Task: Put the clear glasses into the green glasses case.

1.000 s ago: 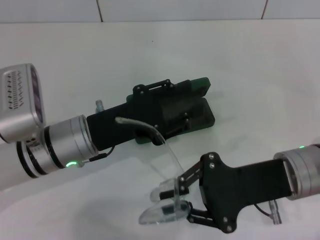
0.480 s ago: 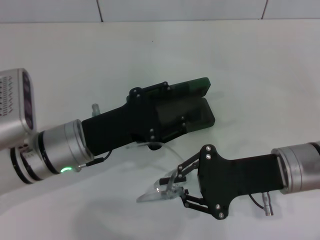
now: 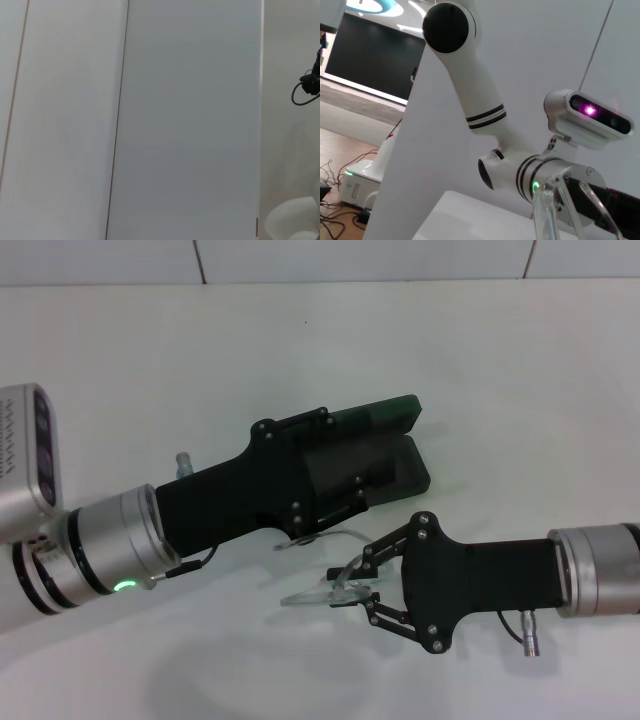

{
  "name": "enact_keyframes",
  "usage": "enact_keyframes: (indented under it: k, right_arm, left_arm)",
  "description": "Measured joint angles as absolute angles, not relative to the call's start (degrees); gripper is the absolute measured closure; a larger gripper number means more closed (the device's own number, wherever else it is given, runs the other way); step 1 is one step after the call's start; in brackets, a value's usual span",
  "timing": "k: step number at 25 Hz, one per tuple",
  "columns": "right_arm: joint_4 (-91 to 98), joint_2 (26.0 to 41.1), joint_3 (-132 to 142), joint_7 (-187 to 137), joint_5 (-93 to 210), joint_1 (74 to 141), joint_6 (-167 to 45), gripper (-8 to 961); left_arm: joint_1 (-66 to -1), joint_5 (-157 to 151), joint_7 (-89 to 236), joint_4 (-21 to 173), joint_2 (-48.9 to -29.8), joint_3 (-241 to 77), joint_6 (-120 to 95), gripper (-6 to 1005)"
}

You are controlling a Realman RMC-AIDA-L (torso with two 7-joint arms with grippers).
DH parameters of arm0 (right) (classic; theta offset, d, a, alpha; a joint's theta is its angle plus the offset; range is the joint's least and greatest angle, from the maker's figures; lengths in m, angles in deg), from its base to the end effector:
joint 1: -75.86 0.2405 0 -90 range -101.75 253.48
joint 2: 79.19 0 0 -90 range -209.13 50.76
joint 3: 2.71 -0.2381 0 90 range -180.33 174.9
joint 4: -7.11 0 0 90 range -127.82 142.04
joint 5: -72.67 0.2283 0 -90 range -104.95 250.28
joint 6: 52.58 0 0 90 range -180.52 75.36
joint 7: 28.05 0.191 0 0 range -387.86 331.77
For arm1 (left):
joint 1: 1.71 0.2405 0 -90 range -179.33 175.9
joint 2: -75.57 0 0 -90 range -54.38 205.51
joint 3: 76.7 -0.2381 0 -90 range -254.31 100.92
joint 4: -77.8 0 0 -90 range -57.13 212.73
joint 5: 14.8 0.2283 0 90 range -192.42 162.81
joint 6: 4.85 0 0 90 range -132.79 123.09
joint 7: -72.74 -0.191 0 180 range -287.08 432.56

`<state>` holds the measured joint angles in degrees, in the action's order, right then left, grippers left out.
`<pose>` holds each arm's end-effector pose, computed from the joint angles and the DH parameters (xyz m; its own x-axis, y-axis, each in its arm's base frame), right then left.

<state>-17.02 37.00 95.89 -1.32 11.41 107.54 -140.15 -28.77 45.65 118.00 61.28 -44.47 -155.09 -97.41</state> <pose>0.1651 0.2821 -0.1159 0.7038 0.3885 -0.5947 0.3099 -0.9212 -0.2351 -0.1833 0.2991 -0.0849 0.5867 0.0303 0.8093 0.2695 -0.9496 -0.1598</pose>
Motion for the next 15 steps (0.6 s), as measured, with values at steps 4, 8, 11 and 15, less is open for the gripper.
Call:
enact_keyframes:
  k: [4,8,11,15]
  right_arm:
    - [-17.26,37.00,95.75,-2.09,11.73,106.88,-139.57,741]
    - [-17.37,37.00,95.72,-2.18,12.18,106.65,-139.32,738]
    - [-17.45,37.00,95.67,-2.19,12.55,106.63,-139.27,736]
    - [-17.49,36.99,95.13,-2.68,12.92,106.56,-139.24,733]
  left_arm:
    - [-28.74,45.65,118.00,61.41,-44.49,-155.13,-97.40,468]
    - [-28.70,45.67,118.00,61.54,-44.49,-155.18,-97.40,468]
    - [-28.69,45.82,118.08,61.61,-44.49,-155.19,-97.40,468]
    - [-28.69,46.04,118.31,61.63,-44.49,-155.19,-97.40,467]
